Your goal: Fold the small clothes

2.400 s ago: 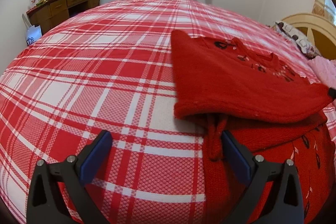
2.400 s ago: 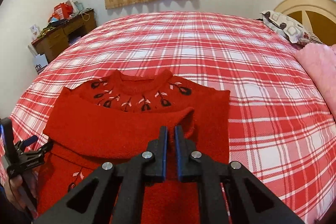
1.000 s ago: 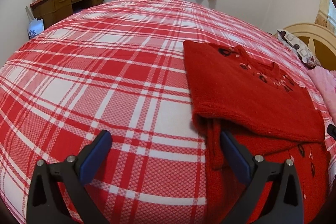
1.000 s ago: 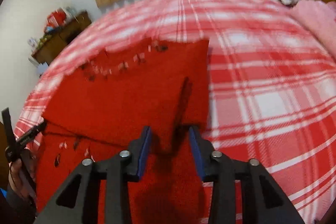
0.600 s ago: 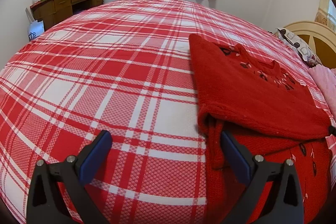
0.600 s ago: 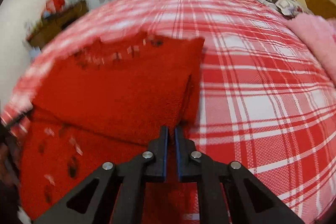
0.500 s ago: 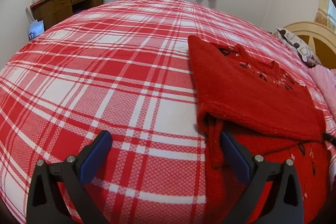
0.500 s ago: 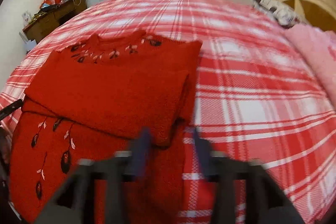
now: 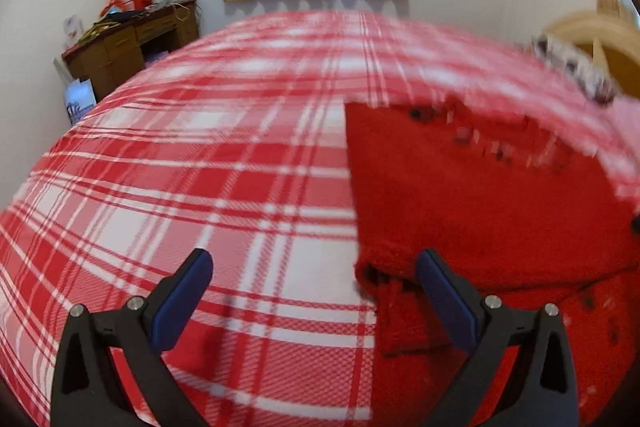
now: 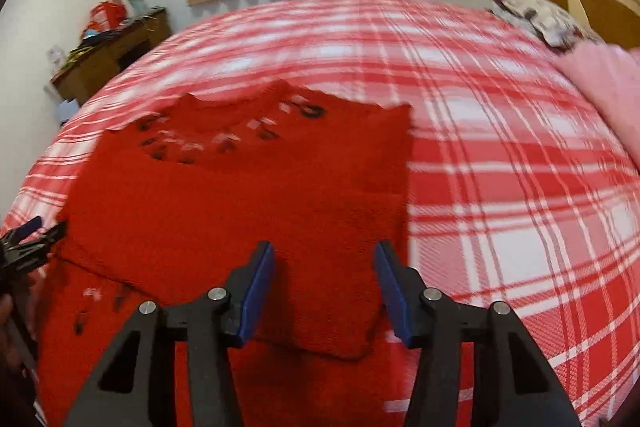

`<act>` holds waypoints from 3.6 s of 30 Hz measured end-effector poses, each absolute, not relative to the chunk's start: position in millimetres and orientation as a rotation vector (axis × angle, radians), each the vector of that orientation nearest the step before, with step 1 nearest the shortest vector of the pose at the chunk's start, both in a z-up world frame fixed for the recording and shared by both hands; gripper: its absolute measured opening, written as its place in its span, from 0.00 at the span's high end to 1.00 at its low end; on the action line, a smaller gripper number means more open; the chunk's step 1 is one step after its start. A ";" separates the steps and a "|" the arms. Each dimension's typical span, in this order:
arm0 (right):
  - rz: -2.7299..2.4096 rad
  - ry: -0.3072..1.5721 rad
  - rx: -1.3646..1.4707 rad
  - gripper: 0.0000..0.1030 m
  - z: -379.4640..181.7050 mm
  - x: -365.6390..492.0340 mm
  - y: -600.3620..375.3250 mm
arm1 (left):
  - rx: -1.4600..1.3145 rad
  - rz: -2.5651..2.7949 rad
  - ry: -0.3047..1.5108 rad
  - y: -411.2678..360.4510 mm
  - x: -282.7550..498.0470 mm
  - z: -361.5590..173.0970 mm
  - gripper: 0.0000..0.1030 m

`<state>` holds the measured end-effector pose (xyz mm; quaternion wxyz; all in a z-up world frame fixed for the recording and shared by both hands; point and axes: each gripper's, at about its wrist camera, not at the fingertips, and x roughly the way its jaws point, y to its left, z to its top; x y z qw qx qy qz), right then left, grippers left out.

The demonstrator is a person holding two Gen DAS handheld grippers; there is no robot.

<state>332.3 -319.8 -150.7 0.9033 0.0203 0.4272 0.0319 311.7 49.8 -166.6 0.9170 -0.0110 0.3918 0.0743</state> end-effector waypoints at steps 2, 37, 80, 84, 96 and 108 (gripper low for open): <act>0.099 0.907 0.148 0.49 -157.5 334.1 -336.3 | -0.004 0.155 0.813 48.9 310.4 -170.6 0.00; 0.197 0.843 0.062 0.48 -150.9 323.9 -300.6 | 0.060 0.173 0.794 38.4 304.8 -172.2 0.00; 0.181 0.860 0.013 0.41 -146.2 155.1 -296.6 | 0.040 -0.072 0.840 4.7 189.5 -152.7 0.00; 0.167 0.862 0.009 0.41 -147.9 147.5 -301.6 | 0.052 -0.083 0.842 4.8 176.7 -153.7 0.00; 0.139 0.862 0.045 0.41 -149.5 120.8 -317.8 | 0.065 -0.094 0.862 9.1 157.0 -158.9 0.00; 0.142 0.838 0.047 0.41 -154.8 103.1 -323.6 | 0.014 -0.170 0.947 16.9 124.7 -170.5 0.10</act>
